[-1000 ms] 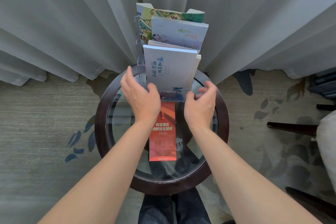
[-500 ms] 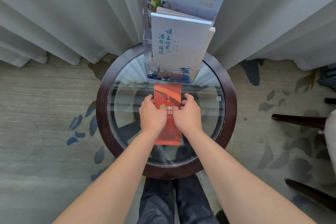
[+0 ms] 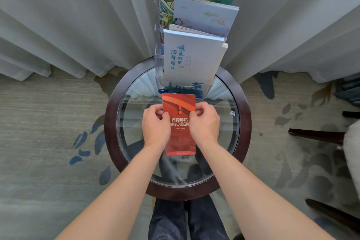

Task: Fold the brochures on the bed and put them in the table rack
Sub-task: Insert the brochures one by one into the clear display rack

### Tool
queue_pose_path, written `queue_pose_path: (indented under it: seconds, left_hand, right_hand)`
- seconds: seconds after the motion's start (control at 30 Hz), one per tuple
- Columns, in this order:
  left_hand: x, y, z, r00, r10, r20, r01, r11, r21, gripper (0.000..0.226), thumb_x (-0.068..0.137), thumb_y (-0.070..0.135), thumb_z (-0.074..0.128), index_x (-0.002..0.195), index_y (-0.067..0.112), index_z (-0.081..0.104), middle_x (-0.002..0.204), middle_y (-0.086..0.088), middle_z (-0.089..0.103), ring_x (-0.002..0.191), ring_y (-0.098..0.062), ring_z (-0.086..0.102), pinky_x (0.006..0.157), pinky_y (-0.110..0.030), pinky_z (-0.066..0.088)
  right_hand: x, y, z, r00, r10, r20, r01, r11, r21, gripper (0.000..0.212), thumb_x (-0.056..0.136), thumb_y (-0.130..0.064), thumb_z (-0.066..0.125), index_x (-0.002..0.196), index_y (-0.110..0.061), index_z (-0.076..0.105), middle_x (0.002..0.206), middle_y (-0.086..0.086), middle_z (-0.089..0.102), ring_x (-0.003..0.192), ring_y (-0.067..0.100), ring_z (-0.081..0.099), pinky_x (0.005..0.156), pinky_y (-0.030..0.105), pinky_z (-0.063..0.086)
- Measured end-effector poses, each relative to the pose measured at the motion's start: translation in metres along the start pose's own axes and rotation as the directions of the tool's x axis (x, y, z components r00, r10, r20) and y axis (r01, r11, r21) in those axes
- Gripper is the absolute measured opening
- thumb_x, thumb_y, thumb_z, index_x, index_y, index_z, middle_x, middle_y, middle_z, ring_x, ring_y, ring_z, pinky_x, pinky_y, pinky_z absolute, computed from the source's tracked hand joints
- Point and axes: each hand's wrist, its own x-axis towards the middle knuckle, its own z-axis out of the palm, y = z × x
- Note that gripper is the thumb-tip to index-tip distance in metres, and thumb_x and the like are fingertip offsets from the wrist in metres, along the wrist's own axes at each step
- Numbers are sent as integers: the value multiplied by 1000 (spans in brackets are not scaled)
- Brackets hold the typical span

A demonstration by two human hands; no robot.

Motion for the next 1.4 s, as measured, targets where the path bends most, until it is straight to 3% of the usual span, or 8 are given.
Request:
queue_pose_path:
  seconds: [0.2,0.3,0.4,0.57,0.67,0.77,0.9,1.4]
  left_hand:
    - [12,65,-16,978,148,-144,-163,982,-93,17,90,13,57,85,29,59,89,7,65,86,-13,60,81,-27,45]
    - [17,105,-25,961,224,-162,-247,959,-142,14,89,12,56,86,25,61,88,7,66,82,-5,60,72,-15,42]
    - [21,139,-32,943,282,-178,-313,933,-180,11,91,13,55,88,21,63,93,2,67,84,-9,61,75,-21,48]
    - [23,176,-39,913,351,-209,-393,895,-213,10,94,16,55,91,22,63,97,1,67,86,-8,61,76,-19,50]
    - [24,183,-37,905,372,-207,-413,885,-213,11,94,17,55,89,26,61,97,2,66,86,-5,60,73,-13,47]
    - [28,177,-30,920,341,-192,-377,904,-200,11,94,16,55,90,24,61,98,1,66,88,-9,60,79,-25,51]
    - [32,156,-17,950,268,-163,-297,935,-192,10,92,16,56,90,23,63,98,0,66,88,-10,61,83,-35,53]
    - [37,121,0,977,168,-132,-195,951,-238,15,91,21,60,103,26,53,108,2,62,94,-4,60,90,-39,54]
  right_hand:
    - [4,-46,-29,963,-207,-176,223,971,80,12,90,-13,58,91,-20,69,89,-4,63,85,17,59,78,32,46]
    - [12,-75,-46,924,-259,-282,304,944,128,12,90,-11,59,89,-18,69,87,-4,60,80,15,57,71,25,41]
    - [19,-101,-63,884,-303,-355,374,915,149,11,91,-12,59,88,-19,68,88,-5,59,76,8,54,66,10,36]
    - [28,-127,-83,829,-371,-418,465,873,148,8,93,-14,60,90,-18,66,90,-5,60,77,8,56,68,9,40]
    - [34,-130,-88,827,-369,-424,462,876,139,7,94,-16,59,92,-17,66,91,-5,60,79,7,56,67,4,38]
    - [39,-121,-83,841,-363,-401,441,890,119,7,94,-16,59,92,-18,65,90,-5,60,78,7,56,67,5,38]
    - [42,-99,-70,880,-325,-347,382,918,107,7,93,-16,59,91,-20,64,91,-6,59,80,9,56,69,17,43]
    - [47,-73,-49,937,-182,-298,230,964,136,11,89,-21,58,96,-30,58,90,-15,61,79,6,59,75,37,55]
